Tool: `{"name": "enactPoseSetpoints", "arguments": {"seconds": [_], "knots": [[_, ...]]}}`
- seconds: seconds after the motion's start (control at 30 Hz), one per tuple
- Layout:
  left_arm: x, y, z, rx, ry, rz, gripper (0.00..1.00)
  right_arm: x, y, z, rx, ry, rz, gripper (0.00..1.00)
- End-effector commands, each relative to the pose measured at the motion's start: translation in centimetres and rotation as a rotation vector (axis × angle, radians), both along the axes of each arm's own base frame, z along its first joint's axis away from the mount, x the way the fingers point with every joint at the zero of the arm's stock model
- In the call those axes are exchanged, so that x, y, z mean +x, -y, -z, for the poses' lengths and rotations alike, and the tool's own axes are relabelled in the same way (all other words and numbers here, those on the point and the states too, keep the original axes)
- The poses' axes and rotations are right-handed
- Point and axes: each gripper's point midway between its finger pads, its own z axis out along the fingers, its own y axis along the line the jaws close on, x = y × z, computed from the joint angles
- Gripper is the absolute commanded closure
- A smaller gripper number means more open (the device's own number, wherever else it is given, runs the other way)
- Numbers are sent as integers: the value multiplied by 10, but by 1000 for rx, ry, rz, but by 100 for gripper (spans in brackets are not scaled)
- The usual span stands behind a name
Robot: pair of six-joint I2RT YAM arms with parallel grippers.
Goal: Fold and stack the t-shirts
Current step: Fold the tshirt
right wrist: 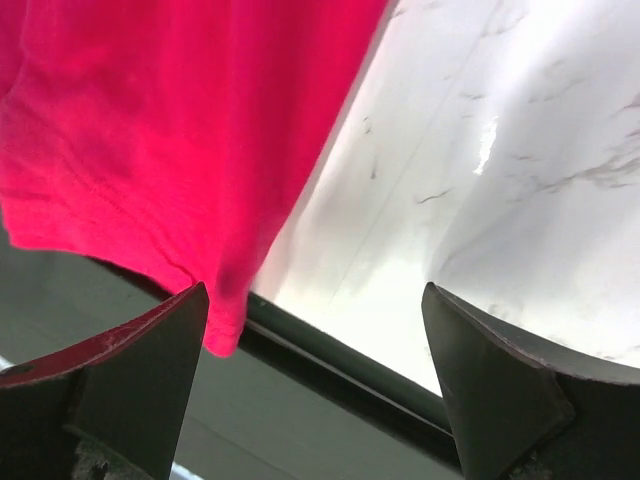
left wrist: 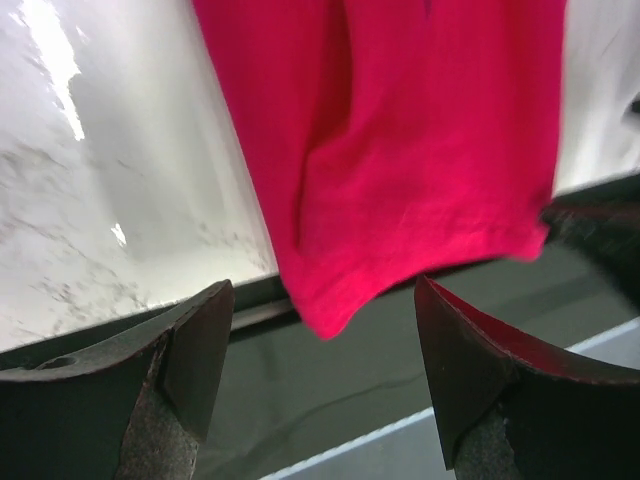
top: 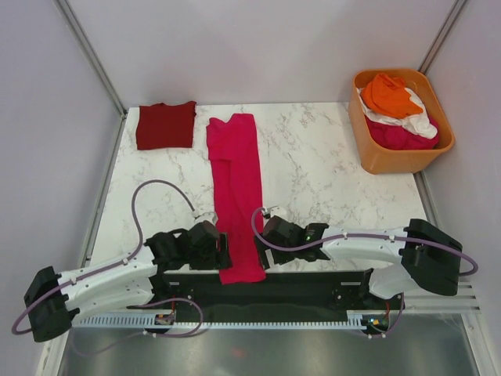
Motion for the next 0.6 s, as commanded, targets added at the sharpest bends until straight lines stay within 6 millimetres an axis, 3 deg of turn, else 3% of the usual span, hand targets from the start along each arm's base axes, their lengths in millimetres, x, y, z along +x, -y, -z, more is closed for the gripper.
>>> {"name": "enactPoseSetpoints", "arguments": {"seconds": [0.0, 0.17, 0.43, 0.57], "knots": [[-24, 6, 15, 40, -31, 88, 20, 20, 3, -19, -29, 88, 32, 3], [-51, 8, 33, 141, -81, 220, 20, 30, 8, -22, -27, 93, 61, 4], [-52, 8, 34, 148, -84, 224, 20, 21, 8, -27, 37, 53, 31, 15], [-50, 13, 25, 104, -61, 225, 20, 14, 3, -28, 79, 33, 11, 16]]}}
